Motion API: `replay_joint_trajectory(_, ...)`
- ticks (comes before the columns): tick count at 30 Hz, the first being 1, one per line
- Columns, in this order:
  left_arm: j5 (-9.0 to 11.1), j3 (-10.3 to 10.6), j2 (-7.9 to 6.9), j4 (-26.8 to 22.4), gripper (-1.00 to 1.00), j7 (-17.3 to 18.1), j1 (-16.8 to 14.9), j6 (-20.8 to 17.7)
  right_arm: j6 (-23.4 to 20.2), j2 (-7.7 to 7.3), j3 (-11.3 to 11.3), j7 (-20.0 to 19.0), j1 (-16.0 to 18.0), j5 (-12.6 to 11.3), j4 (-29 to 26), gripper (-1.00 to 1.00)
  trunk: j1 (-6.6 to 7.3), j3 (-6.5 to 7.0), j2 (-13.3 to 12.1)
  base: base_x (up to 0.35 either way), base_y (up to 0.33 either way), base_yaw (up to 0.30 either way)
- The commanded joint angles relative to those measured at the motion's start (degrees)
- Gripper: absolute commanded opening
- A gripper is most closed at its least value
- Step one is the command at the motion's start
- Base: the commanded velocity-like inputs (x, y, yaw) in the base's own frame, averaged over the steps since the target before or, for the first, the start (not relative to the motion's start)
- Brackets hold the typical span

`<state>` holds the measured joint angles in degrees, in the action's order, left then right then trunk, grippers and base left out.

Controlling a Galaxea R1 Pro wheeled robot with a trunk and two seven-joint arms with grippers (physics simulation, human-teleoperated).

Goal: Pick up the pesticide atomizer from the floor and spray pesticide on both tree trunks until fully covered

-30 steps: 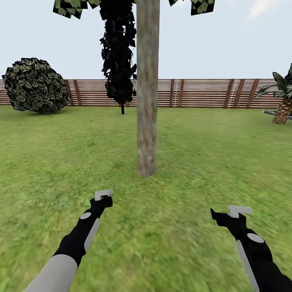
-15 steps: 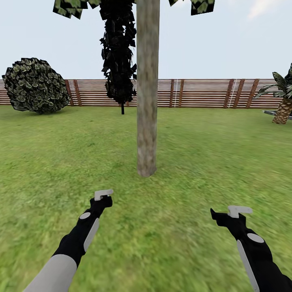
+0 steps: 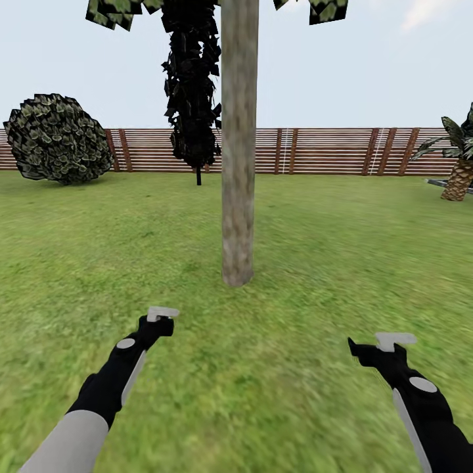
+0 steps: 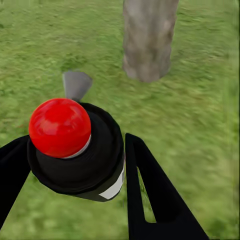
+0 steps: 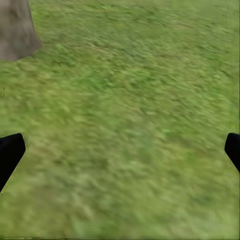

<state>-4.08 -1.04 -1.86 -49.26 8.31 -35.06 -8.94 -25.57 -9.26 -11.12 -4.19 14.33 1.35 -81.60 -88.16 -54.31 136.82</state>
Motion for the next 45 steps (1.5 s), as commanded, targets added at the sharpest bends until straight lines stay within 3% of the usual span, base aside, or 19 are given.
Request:
replay_joint_trajectory(1, -2.2, -0.02, -0.11, -0.47, -1.0, 3.88, -0.02, -0.24, 0.0, -0.57, 0.11, -2.34, 0.0, -0.04, 0.46, 1.0, 0.0, 0.0, 0.0, 0.0, 0.0, 0.0)
replay_joint_trajectory(3, -3.18, -0.02, -0.18, -0.65, -1.0, 5.81, -0.04, -0.34, 0.0, -0.79, 0.15, -3.25, 0.0, -0.06, 0.97, 1.0, 0.0, 0.0, 0.0, 0.0, 0.0, 0.0)
replay_joint_trajectory(7, -8.79, -0.08, -2.34, -1.35, -1.0, 20.07, -0.27, -2.3, 0.0, -1.42, 0.4, -7.8, 0.61, 0.11, 9.63, 1.0, 0.0, 0.0, 0.0, 0.0, 0.0, 0.0)
replay_joint_trajectory(10, -10.84, -0.1, -5.23, -2.07, -1.0, 30.95, -1.46, -5.12, 0.0, -1.57, 0.57, -17.44, 3.4, 0.36, 14.37, 1.0, 0.0, 0.0, 0.0, 0.0, 0.0, 0.0)
replay_joint_trajectory(11, -11.37, -0.1, -7.38, -2.28, -1.0, 37.19, -2.14, -6.24, -0.08, -1.6, 0.61, -24.56, 5.84, 0.83, 15.67, 1.0, 0.0, 0.0, 0.0, 0.0, 0.0, 0.0)
replay_joint_trajectory(13, -11.71, -0.1, -9.89, -2.4, -1.0, 44.76, -2.98, -6.93, -0.31, -1.63, 0.64, -31.97, 8.1, 2.39, 16.49, 1.0, 0.0, 0.0, 0.0, 0.0, 0.0, 0.0)
replay_joint_trajectory(17, -13.24, -0.05, -12.57, -2.35, -1.0, 54.62, -4.49, -7.33, -0.54, -1.58, 0.67, -40.58, 9.73, 7.62, 16.89, 1.0, 0.0, 0.0, 0.0, 0.0, 0.0, 0.0)
replay_joint_trajectory(18, -18.04, -0.03, -13.09, -2.34, -1.0, 58.93, -4.96, -7.44, -0.59, -1.5, 0.66, -47.61, 10.75, 10.27, 16.91, 1.0, 0.0, 0.0, 0.0, 0.0, 0.0, 0.0)
replay_joint_trajectory(19, -19.38, -0.01, -13.09, -2.33, -1.0, 59.58, -5.06, -7.45, -0.6, -1.5, 0.66, -49.06, 10.87, 10.55, 16.91, 1.0, 0.0, 0.0, 0.0, 0.0, 0.0, 0.0)
replay_joint_trajectory(22, -27.48, 0.05, -12.28, -2.27, -1.0, 63.56, -5.99, -7.47, -0.66, -1.46, 0.72, -54.98, 11.21, 11.37, 16.89, 1.0, 0.0, 0.0, 0.0, 0.0, 0.0, 0.0)
replay_joint_trajectory(24, -31.42, 0.06, -11.65, -2.25, -1.0, 66.55, -6.35, -7.43, -0.69, -1.34, 0.8, -56.42, 11.29, 11.54, 16.8, 1.0, 0.0, 0.0, 0.0, 0.0, 0.0, 0.0)
replay_joint_trajectory(25, -32.86, 0.06, -11.45, -2.26, -1.0, 67.74, -6.44, -7.44, -0.71, -1.26, 0.84, -56.81, 11.3, 11.59, 16.7, -1.0, 0.0, 0.0, 0.0, 0.0, 0.0, 0.0)
replay_joint_trajectory(28, -35.21, 0.07, -10.97, -2.25, -1.0, 69.5, -6.75, -7.53, -0.84, -1.03, 1.56, -58.92, 11.33, 11.64, 16.52, -1.0, 0.0, 0.0, 0.0, 0.0, 0.0, 0.0)
replay_joint_trajectory(33, -36.3, 0.11, -10.66, -2.24, -1.0, 70.74, -7.37, -7.58, -1.03, -0.88, 8.29, -62.17, 11.34, 11.66, 16.4, -1.0, 0.0, 0.0, 0.0, 0.0, 0.0, 0.0)
replay_joint_trajectory(37, -36.69, 0.2, -10.08, -2.24, -1.0, 73.63, -7.46, -7.59, -1.13, -0.68, 11.0, -62.59, 11.35, 11.59, 16.38, -1.0, 0.0, 0.0, 0.0, 0.0, 0.0, 0.0)
replay_joint_trajectory(39, -38.23, 0.28, -9.37, -2.24, -1.0, 74.4, -7.47, -7.59, -1.09, 0.62, 11.85, -62.66, 11.34, 11.63, 16.38, -1.0, 0.0, 0.0, 0.0, 0.0, 0.0, 0.0)
replay_joint_trajectory(41, -41.48, 0.4, -8.12, -2.24, -1.0, 75.16, -7.47, -7.59, -1.07, 2.89, 13.14, -62.68, 11.34, 11.72, 16.38, -1.0, 0.0, 0.0, 0.0, 0.0, 0.0, 0.0)
replay_joint_trajectory(42, -45.86, 0.41, -6.33, -2.24, -1.0, 76.43, -7.47, -7.59, -1.12, 4.41, 14.27, -62.69, 11.34, 11.84, 16.35, -1.0, 0.0, 0.0, 0.0, 0.0, 0.0, 0.0)
replay_joint_trajectory(45, -53.07, 0.42, -2.87, -2.24, -1.0, 78.37, -7.48, -7.59, -2.02, 5.44, 15.06, -62.7, 11.34, 11.97, 16.13, -1.0, 0.0, 0.0, 0.0, 0.0, 0.0, 0.0)
